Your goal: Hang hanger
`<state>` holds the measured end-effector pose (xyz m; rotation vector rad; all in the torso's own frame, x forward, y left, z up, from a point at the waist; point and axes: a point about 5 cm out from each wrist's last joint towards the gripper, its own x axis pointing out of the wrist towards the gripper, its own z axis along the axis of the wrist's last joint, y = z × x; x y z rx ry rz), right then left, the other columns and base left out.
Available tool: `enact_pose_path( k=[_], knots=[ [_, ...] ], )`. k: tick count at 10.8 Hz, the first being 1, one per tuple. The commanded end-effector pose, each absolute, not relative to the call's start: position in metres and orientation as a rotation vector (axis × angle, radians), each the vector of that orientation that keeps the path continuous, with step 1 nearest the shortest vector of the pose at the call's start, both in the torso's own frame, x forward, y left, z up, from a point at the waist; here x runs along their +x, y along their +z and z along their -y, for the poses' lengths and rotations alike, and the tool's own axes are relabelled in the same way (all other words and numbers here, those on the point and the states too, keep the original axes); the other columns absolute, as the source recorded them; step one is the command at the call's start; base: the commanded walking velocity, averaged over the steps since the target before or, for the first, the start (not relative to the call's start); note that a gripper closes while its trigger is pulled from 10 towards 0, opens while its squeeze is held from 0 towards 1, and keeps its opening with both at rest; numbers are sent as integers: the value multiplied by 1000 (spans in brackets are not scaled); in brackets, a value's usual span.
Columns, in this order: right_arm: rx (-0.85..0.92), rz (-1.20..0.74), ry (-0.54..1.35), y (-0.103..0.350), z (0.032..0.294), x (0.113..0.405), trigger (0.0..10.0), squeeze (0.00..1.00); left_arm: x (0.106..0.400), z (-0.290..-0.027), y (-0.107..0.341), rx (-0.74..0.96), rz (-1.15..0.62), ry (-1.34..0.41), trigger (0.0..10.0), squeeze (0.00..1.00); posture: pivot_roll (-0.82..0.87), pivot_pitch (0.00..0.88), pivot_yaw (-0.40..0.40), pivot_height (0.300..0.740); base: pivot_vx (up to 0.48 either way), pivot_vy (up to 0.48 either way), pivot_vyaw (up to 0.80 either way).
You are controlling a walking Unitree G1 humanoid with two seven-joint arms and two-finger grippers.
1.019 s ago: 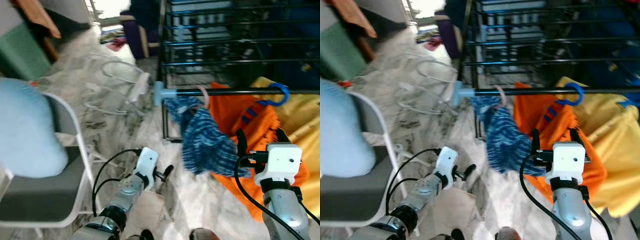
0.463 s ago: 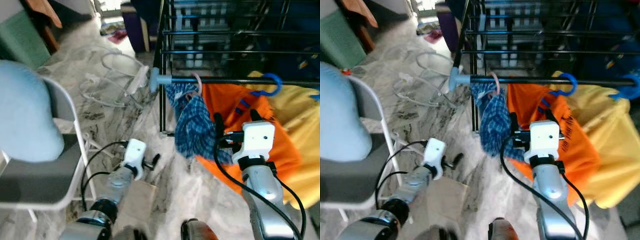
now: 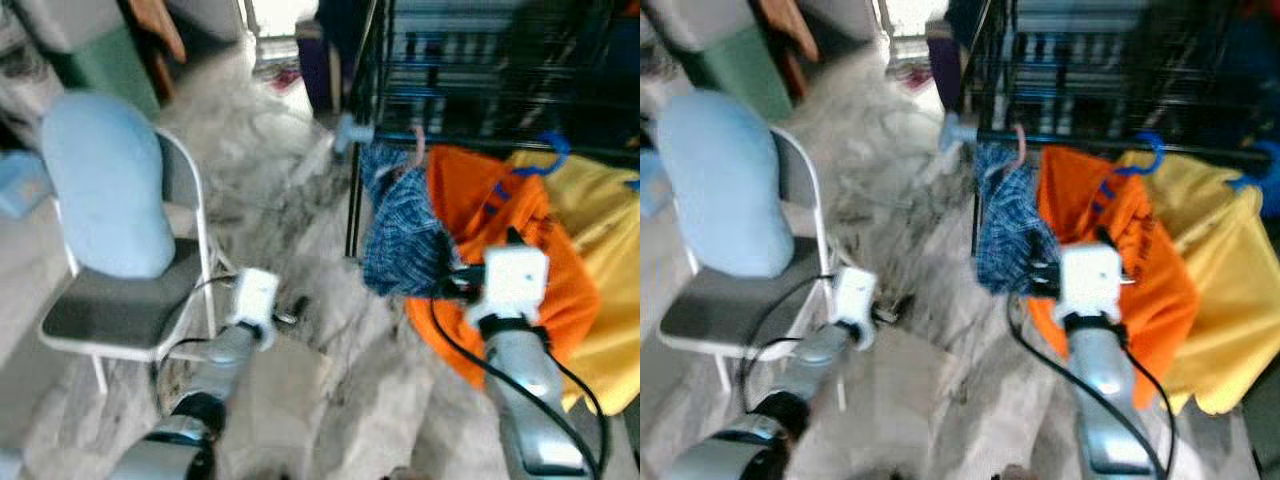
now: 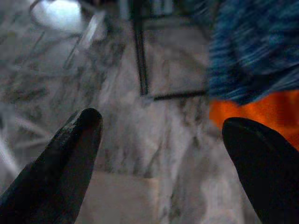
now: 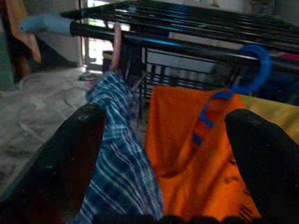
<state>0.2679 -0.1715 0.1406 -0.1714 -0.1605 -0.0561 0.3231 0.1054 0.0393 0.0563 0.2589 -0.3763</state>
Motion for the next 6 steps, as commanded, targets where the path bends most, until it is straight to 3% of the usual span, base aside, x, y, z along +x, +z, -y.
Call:
enact_pose_path(
  k=[1, 5, 6],
  knots=[
    [-157, 167, -49, 140, 168, 270, 10000, 0, 327, -116, 44, 66, -228, -330, 10000, 0, -218, 15, 61, 740, 0, 0, 0],
    [-161, 143, 3, 134, 160, 286, 10000, 0, 328, -130, 51, 33, -163, -237, 10000, 0, -155, 39, 41, 740, 0, 0, 0],
    [-146, 140, 16, 132, 154, 286, 10000, 0, 325, -130, 48, 37, -170, -249, 10000, 0, -158, 59, 49, 740, 0, -311, 0]
  ],
)
